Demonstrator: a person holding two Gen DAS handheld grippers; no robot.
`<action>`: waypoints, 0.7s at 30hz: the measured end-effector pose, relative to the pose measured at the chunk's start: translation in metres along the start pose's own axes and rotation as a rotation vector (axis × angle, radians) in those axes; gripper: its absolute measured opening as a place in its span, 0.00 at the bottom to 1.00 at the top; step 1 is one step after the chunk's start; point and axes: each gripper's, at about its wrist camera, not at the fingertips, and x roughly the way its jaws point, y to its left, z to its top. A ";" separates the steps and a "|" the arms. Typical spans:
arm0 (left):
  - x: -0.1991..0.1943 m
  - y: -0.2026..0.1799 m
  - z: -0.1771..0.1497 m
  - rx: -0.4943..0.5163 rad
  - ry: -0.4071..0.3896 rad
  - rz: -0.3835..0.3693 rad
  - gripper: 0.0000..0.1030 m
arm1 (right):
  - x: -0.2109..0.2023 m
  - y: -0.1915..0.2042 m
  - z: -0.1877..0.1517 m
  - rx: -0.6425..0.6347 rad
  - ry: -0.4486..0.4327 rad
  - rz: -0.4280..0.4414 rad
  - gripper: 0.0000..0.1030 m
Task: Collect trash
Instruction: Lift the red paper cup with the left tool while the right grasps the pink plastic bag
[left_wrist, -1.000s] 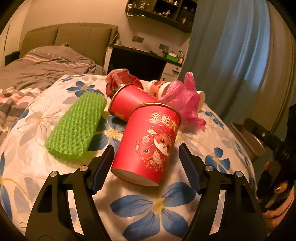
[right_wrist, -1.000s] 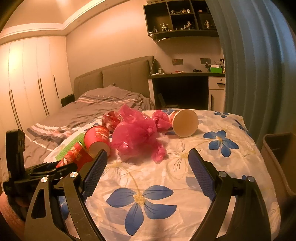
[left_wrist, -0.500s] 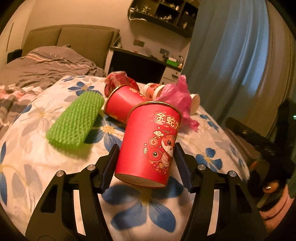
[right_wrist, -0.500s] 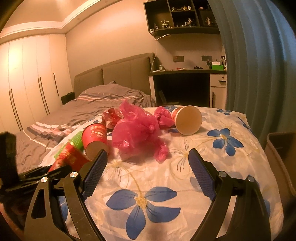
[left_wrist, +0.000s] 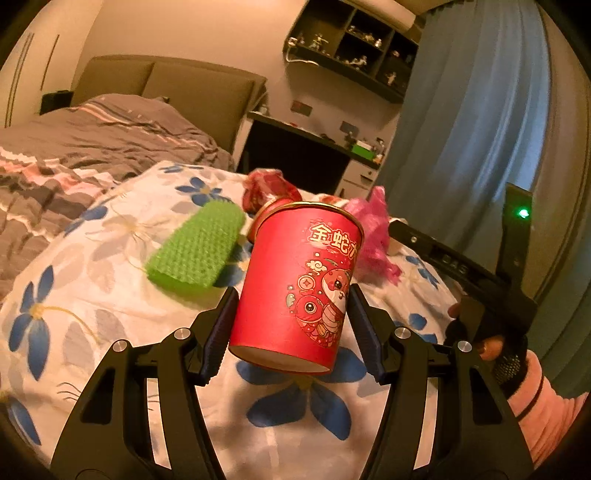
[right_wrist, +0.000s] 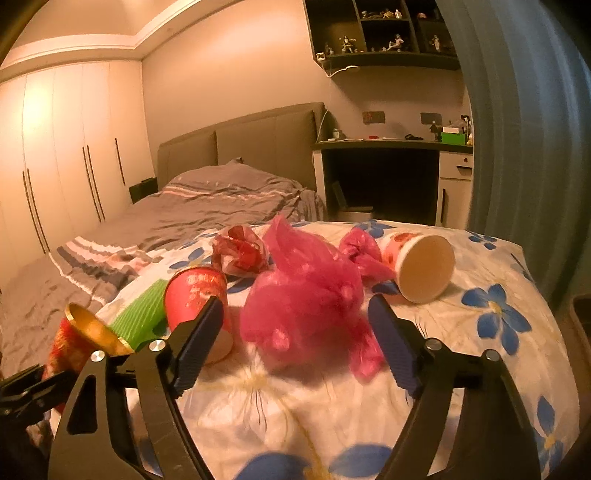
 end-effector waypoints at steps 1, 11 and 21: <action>-0.001 0.001 0.002 -0.002 -0.004 0.005 0.57 | 0.005 0.000 0.004 0.006 0.000 -0.002 0.72; -0.003 0.003 0.005 -0.009 -0.013 0.013 0.57 | 0.035 -0.007 0.005 0.066 0.097 0.002 0.36; -0.003 -0.003 0.005 -0.002 -0.014 0.014 0.57 | -0.008 -0.029 -0.010 0.107 0.067 0.010 0.10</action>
